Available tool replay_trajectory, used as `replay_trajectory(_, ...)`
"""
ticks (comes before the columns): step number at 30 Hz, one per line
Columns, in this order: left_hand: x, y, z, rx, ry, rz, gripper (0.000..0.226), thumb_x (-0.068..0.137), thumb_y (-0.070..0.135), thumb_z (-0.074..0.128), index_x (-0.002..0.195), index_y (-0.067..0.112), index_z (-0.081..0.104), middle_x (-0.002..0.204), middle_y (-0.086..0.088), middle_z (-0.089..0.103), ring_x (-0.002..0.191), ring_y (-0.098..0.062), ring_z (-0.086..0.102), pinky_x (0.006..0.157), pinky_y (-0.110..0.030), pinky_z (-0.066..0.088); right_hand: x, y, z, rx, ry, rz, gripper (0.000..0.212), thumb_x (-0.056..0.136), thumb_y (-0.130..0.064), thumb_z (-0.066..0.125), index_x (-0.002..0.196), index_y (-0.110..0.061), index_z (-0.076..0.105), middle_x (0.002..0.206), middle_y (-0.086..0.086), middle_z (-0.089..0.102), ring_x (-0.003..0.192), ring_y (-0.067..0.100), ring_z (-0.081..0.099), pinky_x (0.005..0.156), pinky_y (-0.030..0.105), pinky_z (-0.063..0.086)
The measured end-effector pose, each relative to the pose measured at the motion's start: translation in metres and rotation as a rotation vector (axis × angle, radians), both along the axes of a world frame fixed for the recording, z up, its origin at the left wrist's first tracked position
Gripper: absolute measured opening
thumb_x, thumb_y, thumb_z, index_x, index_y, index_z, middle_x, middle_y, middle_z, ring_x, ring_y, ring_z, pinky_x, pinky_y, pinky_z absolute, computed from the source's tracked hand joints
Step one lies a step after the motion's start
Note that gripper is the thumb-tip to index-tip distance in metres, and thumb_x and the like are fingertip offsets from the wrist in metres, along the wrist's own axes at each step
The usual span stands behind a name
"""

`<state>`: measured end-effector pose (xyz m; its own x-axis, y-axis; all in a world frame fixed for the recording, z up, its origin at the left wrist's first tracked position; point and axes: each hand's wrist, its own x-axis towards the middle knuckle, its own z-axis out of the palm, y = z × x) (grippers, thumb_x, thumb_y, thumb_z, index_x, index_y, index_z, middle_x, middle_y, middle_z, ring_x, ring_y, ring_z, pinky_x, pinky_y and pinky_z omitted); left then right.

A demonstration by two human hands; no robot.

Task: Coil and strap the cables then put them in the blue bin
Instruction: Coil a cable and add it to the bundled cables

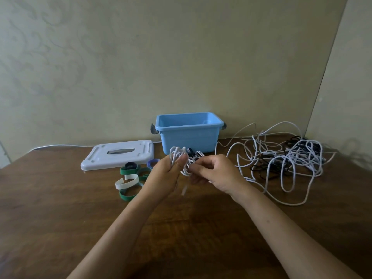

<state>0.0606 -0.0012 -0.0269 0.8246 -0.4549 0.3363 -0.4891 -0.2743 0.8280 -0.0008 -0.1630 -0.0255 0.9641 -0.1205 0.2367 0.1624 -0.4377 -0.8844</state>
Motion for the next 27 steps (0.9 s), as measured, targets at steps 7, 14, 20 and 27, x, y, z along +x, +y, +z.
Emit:
replay_trajectory(7,0.003,0.001,-0.003,0.205,-0.077,-0.126,0.020,0.090,0.047,0.061,0.097,0.029,0.058,0.082,0.013,0.062,0.073,0.006,0.060,0.067,-0.013,0.044,-0.001,0.001,-0.001,0.009,0.083,0.043,0.018,0.097,-0.032,0.068,0.099,-0.017,0.078,0.091,0.001,0.079,0.092,0.016,0.076,0.095,0.042,0.058)
replay_trajectory(14,0.007,0.007,-0.006,0.417,-0.248,0.023,0.031,0.088,0.027,0.074,0.108,0.024,0.050,0.086,0.019,0.053,0.087,-0.008,0.057,0.066,-0.011,0.036,0.000,0.008,0.004,0.100,0.179,0.012,0.077,0.075,-0.073,0.057,0.096,-0.001,0.073,0.102,0.023,0.072,0.102,0.037,0.069,0.101,0.058,0.049)
replay_trajectory(20,0.009,0.005,-0.004,0.554,-0.294,0.084,0.018,0.093,0.012,0.060,0.100,0.021,0.046,0.082,0.012,0.052,0.083,-0.012,0.054,0.074,-0.018,0.037,-0.005,0.011,0.002,0.011,0.043,0.018,0.069,0.093,-0.062,0.058,0.055,-0.007,0.043,0.059,0.009,0.036,0.059,0.022,0.038,0.067,0.037,0.036)
replay_trajectory(27,0.008,0.001,-0.012,0.520,-0.278,0.056,0.019,0.093,0.019,0.062,0.109,0.018,0.052,0.100,0.003,0.065,0.090,-0.017,0.064,0.082,-0.034,0.055,-0.008,0.016,0.002,-0.048,0.038,-0.028,0.057,0.085,-0.072,0.056,0.083,-0.020,0.079,0.078,0.002,0.075,0.081,0.016,0.070,0.086,0.041,0.054)
